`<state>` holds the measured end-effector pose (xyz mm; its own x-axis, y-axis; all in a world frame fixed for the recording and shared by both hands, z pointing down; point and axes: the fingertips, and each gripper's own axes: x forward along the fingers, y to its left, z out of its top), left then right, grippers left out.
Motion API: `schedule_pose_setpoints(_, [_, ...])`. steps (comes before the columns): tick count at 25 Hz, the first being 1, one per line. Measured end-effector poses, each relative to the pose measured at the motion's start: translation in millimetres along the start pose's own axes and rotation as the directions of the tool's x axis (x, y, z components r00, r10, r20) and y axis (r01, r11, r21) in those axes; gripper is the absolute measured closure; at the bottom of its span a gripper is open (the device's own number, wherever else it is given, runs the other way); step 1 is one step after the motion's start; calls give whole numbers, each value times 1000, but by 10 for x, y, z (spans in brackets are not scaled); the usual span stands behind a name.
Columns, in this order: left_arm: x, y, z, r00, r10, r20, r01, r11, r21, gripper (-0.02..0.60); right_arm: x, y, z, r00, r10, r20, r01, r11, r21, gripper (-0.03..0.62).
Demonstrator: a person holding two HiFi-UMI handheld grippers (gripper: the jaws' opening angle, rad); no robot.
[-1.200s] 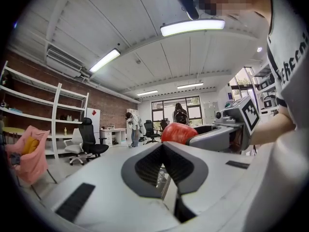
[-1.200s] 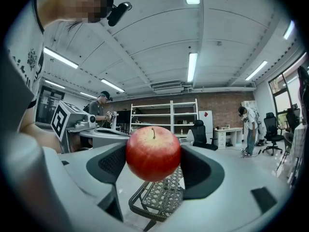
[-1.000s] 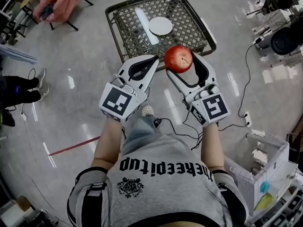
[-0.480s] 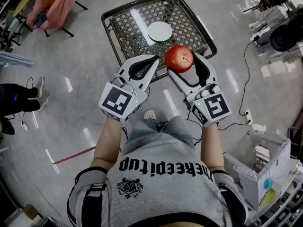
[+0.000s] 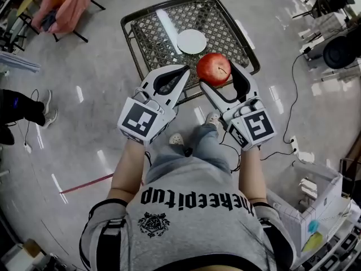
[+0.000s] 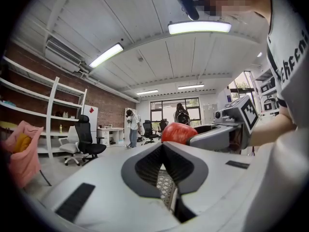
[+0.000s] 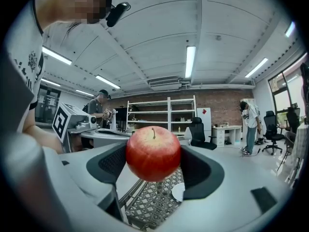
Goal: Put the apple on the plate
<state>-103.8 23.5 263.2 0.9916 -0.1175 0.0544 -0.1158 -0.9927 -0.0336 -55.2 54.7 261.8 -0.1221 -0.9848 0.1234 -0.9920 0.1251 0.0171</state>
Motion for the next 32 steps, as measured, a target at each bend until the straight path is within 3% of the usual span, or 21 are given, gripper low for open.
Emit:
schedule_pose_setpoints(20, [651, 486, 90, 981, 196, -11, -196, 980, -33, 560, 624, -729, 69, 979, 202, -26, -202, 979, -4, 218])
schedule_pose_setpoints(27, [792, 494, 18, 964, 253, -80, -260, 962, -84, 560, 713, -901, 66, 964, 263, -26, -263, 965, -6, 219])
schedule_pose_setpoints(32, [862, 538, 101, 951, 309, -27, -310, 950, -42, 560, 734, -987, 93, 952, 306, -26, -306, 952, -10, 219])
